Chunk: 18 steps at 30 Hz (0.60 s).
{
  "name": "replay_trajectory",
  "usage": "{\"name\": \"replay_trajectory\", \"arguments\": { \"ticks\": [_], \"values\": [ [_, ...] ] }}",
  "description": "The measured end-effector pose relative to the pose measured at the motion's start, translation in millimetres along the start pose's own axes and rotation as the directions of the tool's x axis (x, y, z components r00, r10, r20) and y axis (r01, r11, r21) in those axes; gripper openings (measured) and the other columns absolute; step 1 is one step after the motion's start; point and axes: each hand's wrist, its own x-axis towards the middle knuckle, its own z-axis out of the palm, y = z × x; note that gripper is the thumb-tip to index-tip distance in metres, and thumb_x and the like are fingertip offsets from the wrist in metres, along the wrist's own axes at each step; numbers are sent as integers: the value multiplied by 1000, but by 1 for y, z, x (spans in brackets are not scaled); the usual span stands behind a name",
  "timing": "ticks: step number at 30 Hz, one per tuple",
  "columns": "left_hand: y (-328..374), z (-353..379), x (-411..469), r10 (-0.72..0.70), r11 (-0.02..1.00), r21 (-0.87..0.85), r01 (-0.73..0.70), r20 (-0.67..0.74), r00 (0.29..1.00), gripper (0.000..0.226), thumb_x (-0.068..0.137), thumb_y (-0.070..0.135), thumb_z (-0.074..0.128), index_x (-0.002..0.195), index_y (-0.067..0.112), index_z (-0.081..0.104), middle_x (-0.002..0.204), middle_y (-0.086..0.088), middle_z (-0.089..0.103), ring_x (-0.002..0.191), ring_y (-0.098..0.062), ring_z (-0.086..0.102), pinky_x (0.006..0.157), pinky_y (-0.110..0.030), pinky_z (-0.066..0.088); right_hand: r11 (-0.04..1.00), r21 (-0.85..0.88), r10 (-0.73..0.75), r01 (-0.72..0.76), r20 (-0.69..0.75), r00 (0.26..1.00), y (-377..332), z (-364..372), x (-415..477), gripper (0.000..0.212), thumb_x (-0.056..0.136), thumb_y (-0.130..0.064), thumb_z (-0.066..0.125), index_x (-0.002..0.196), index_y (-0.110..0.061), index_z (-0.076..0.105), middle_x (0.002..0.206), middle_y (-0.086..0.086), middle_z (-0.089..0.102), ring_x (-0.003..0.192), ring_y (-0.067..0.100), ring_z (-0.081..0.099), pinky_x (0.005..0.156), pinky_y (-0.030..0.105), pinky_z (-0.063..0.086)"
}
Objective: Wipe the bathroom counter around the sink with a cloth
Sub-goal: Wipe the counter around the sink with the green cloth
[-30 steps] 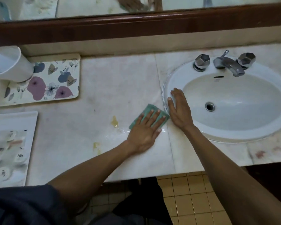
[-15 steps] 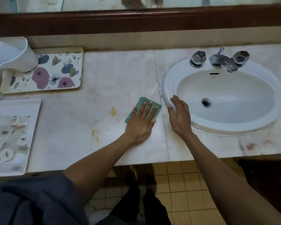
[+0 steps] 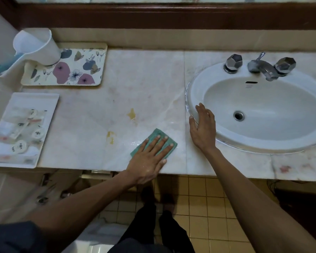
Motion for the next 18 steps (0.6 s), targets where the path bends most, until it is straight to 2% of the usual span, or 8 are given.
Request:
{"name": "replay_trajectory", "arguments": {
  "ticks": [5,10,14,18],
  "values": [
    [-12,-15,54,47,998,-28,-48,-29,998,56,109,44,18,162,34,6,171,5,0,158,-17,-5,128,-45,2,1000,-9,9,-10,-67,998,-7,5,0,46,99,-29,45,143,-16,45,156,0,40,143,26,32,118,43,28],
    [-60,-45,117,-33,998,-47,29,-76,997,54,109,40,18,162,31,10,171,5,8,158,-17,4,126,-43,11,995,-80,-62,54,-105,993,-16,10,2,40,99,-21,45,138,-13,49,152,7,42,142,26,34,120,44,23],
    [-115,-69,137,-173,982,-90,167,-65,983,55,109,38,20,163,28,9,171,4,7,158,-19,4,124,-47,18,984,-119,-137,129,-60,989,-32,25,7,36,100,-20,45,134,-13,53,150,6,45,142,24,36,120,45,22],
    [-162,-70,110,-277,957,-107,269,-77,958,57,109,37,20,163,26,6,171,2,3,158,-21,2,125,-49,15,982,-79,-168,172,53,984,-49,51,13,40,101,-25,41,138,-12,50,153,4,43,145,22,33,122,40,22]
  ]
}}
